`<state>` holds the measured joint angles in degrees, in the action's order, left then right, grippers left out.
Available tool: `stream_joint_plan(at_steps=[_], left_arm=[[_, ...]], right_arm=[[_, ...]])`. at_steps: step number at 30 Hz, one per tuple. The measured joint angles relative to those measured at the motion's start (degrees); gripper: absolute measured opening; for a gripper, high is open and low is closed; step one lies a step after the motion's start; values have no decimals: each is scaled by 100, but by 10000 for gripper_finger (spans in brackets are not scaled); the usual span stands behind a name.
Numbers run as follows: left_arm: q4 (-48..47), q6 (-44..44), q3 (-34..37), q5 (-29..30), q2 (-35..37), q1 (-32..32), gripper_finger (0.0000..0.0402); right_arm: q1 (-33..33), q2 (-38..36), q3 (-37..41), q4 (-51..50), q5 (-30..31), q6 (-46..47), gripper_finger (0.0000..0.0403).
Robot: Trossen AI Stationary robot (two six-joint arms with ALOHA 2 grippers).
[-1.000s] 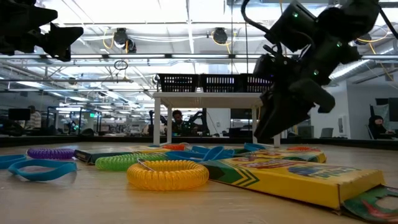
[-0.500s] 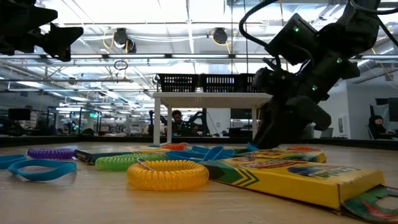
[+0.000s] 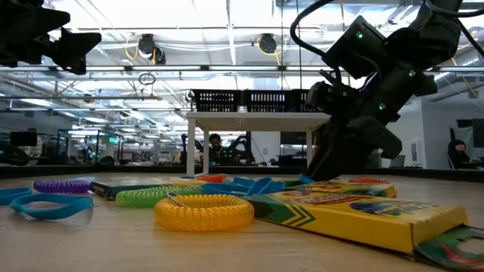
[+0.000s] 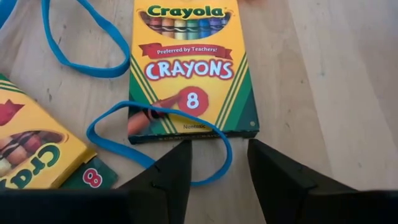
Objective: Pick & Place Office Desk Supplies
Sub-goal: Put the blue rubber band into the right black bin on the shelf
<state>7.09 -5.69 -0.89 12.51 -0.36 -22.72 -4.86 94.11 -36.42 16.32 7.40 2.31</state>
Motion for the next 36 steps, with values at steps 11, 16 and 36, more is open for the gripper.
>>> stream_joint_plan(at_steps=[11,16,36], left_arm=[[0,0,1,0,0,-1,269],[0,-2,0,0,-2,0,269],[2,-2,1,0,-1,0,269]], right_arm=[[2,0,0,-2,2,-2,77],[2,0,0,-2,2,0,42],[0,-922,-4,-50,-33,-128,2]])
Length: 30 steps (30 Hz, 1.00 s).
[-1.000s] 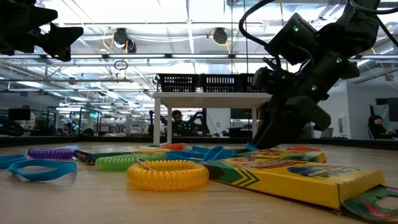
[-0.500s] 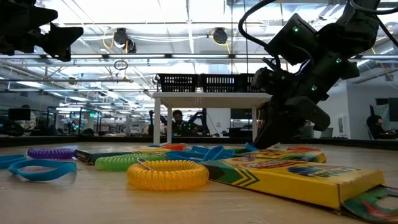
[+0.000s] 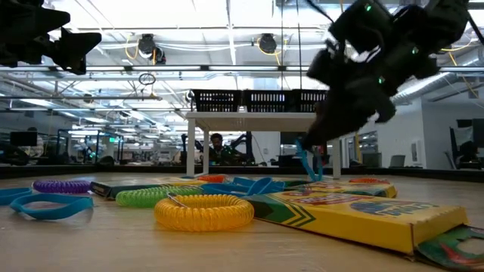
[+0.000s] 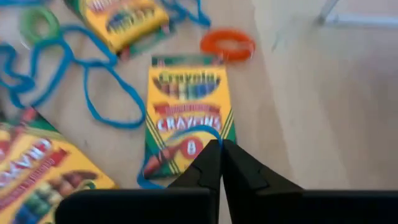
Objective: Pick & Place Office Desk Supplies
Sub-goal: Put the blue rubber band into the right black bin on the shelf
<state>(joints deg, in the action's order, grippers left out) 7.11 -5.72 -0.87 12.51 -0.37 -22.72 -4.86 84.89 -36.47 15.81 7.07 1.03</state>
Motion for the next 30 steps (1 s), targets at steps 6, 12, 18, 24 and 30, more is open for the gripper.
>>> stream_joint_plan(at_steps=[6,12,18,24,30], left_arm=[[0,0,0,0,1,-1,269],[0,0,-1,0,-1,-2,269],[-1,0,-1,0,1,-2,269],[-1,0,0,0,0,-1,269],[0,0,0,0,1,0,269]], right_arm=[[0,-641,0,12,-285,-71,1],[0,-1242,0,-7,-289,97,1],[0,-1672,0,-79,-286,92,1],[0,-1887,0,-104,-274,-24,1],[133,-2127,0,19,-251,-117,1]])
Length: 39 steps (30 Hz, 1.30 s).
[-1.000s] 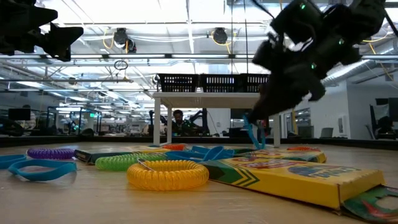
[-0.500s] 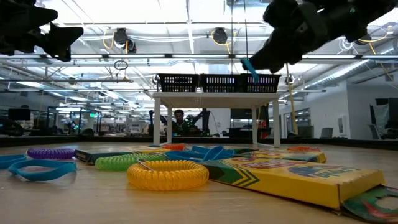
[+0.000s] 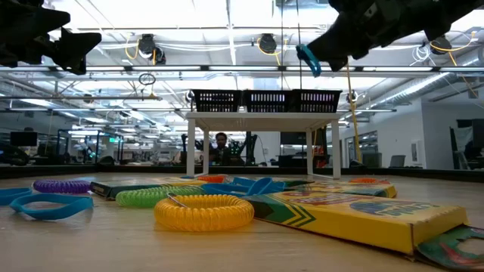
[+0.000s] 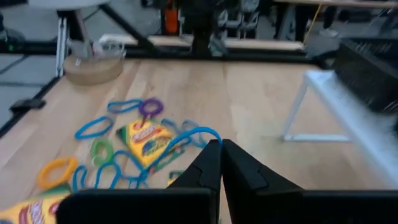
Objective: Pick & Place Office Desk Supplies
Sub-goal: Put the blue rubber band into the right black bin on the shelf
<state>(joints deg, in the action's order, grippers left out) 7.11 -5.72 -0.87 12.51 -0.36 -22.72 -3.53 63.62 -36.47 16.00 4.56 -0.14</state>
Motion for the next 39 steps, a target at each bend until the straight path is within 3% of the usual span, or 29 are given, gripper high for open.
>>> stream_joint_plan(at_steps=[12,29,39], left_arm=[[0,0,0,0,0,-1,269],[0,0,-1,0,0,-2,269],[0,0,-1,0,-2,-2,269]], right_arm=[[638,-162,0,546,748,-488,1],[2131,-160,0,1286,761,-680,0],[2999,-160,0,1071,772,-812,0]])
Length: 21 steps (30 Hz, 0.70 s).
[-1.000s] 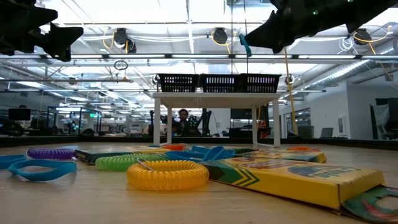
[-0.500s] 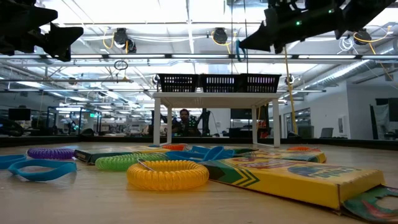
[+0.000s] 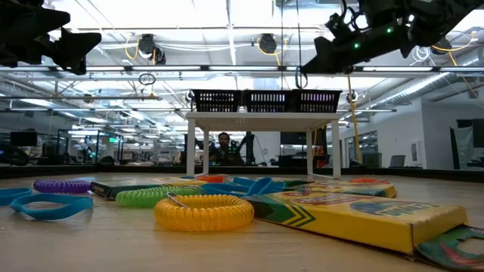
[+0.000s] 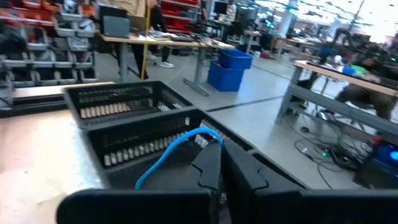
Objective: Pick & Place Office Desk Supplies
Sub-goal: Put the blue rubber band into the right black bin on the shelf
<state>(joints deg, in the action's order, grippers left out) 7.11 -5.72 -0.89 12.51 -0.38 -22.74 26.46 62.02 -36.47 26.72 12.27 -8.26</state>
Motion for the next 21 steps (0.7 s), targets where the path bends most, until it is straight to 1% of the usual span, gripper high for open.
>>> stream_joint_plan(at_steps=[4,5,8,12,16,21], left_arm=[[-1,0,1,0,1,1,269],[0,0,0,0,0,2,269],[-1,0,1,0,0,2,269],[0,0,0,0,0,2,269],[-1,0,0,-1,1,0,269],[-2,0,0,0,1,1,269]], right_arm=[[162,0,0,5,7,-126,0],[192,0,0,-2,70,-198,0],[241,0,0,-54,530,-367,0],[240,2,0,-358,572,-485,4],[230,4,0,-394,566,-490,29],[230,4,0,-409,568,-477,85]])
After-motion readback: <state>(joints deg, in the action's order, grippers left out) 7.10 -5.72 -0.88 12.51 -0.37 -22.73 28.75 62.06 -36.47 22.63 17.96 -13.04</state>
